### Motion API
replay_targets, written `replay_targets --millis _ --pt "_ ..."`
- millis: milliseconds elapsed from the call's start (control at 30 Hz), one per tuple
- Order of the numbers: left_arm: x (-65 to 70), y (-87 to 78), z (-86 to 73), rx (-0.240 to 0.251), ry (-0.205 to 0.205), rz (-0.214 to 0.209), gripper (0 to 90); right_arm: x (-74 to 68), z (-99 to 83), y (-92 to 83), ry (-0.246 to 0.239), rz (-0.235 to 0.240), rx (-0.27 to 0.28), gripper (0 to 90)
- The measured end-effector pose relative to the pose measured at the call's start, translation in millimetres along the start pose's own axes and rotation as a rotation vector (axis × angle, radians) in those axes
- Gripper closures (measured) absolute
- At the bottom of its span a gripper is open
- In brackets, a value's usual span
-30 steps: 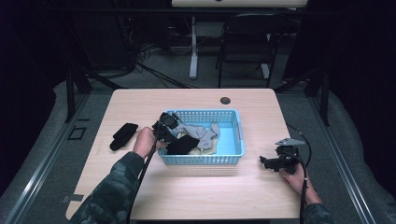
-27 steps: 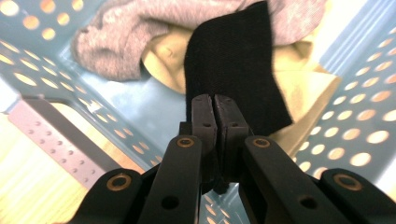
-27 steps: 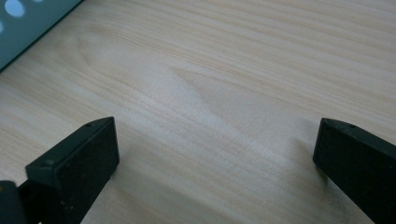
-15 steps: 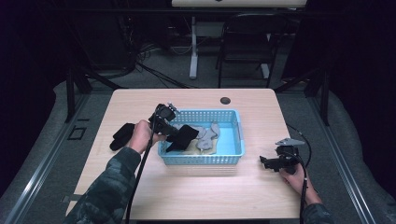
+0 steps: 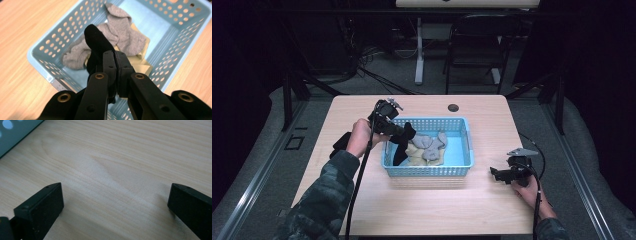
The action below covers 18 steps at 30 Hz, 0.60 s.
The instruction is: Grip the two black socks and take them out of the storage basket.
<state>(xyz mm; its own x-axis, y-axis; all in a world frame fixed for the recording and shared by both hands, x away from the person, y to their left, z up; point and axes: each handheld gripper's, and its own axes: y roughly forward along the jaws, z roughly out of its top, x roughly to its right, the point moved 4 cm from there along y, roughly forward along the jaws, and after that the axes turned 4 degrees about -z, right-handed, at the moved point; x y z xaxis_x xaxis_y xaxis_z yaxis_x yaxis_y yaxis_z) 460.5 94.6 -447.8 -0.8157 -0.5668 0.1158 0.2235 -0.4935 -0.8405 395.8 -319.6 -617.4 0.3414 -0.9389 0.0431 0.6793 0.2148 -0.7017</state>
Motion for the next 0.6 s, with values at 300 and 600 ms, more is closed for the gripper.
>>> replay_targets --millis 300,600 --pt "3.8 -19.9 17.2 0.036 0.02 0.008 87.9 0.0 0.0 0.0 0.0 0.0 0.0 0.0" --pt "4.8 -39.4 31.5 0.054 0.039 0.012 87.9 -0.3 0.1 0.1 0.002 0.004 0.002 0.0"
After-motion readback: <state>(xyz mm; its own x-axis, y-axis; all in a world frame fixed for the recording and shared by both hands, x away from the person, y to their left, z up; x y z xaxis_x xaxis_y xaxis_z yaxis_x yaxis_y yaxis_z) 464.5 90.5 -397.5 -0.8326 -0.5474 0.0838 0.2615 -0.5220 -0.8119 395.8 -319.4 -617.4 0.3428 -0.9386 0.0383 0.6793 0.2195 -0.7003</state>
